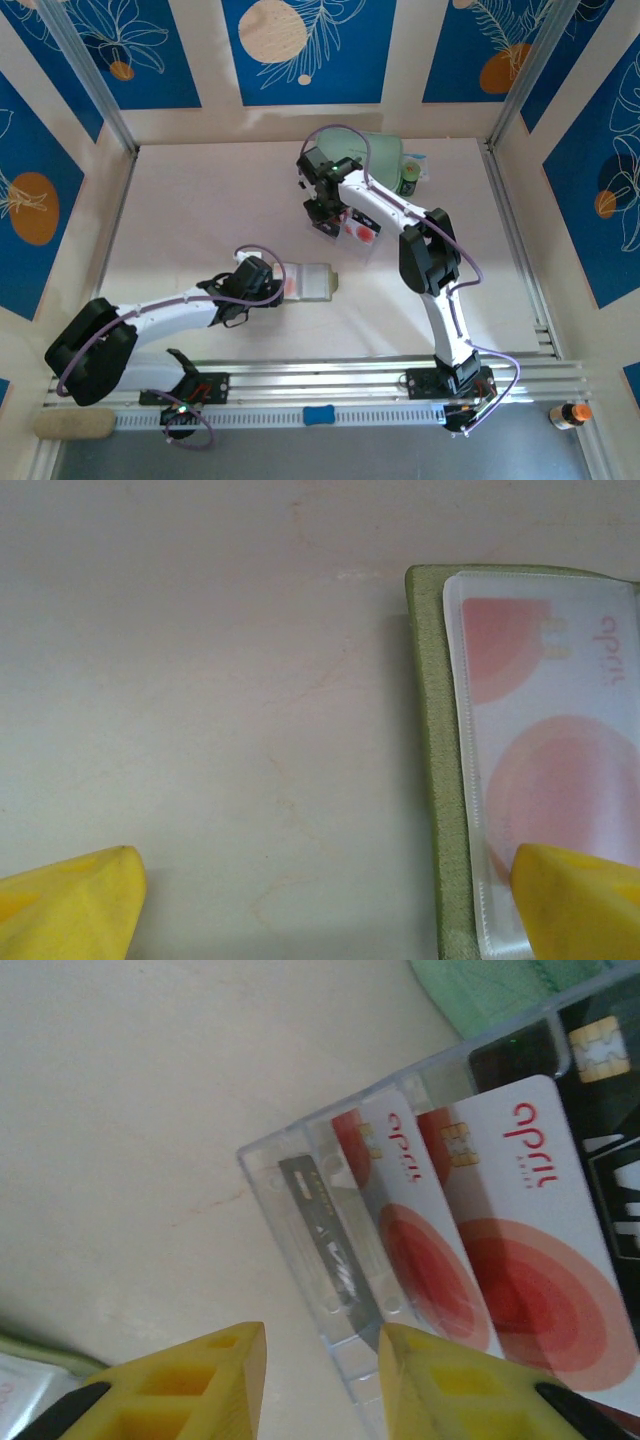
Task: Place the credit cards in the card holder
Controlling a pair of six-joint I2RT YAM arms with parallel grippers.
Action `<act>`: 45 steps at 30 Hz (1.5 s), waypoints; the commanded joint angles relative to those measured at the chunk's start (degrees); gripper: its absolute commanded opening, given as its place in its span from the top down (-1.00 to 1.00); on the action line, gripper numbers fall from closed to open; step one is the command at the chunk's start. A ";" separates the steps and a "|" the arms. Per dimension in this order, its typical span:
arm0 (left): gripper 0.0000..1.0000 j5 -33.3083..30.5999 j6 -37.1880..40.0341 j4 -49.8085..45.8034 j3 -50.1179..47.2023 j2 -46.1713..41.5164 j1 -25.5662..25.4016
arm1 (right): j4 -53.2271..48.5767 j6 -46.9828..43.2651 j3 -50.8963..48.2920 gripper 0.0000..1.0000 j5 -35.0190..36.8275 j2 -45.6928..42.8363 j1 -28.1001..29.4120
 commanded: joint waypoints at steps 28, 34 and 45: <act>-0.87 -1.05 -0.74 0.20 -1.07 -0.79 0.69 | -0.83 -3.92 1.40 0.71 2.42 5.87 0.57; -0.87 -1.03 -0.74 0.16 -1.10 -0.94 0.71 | 0.37 -6.20 0.35 0.92 2.45 4.28 0.70; -0.87 -0.96 -0.84 -0.25 -0.86 -1.63 0.68 | 5.49 -11.62 -3.08 1.00 4.68 -3.11 3.75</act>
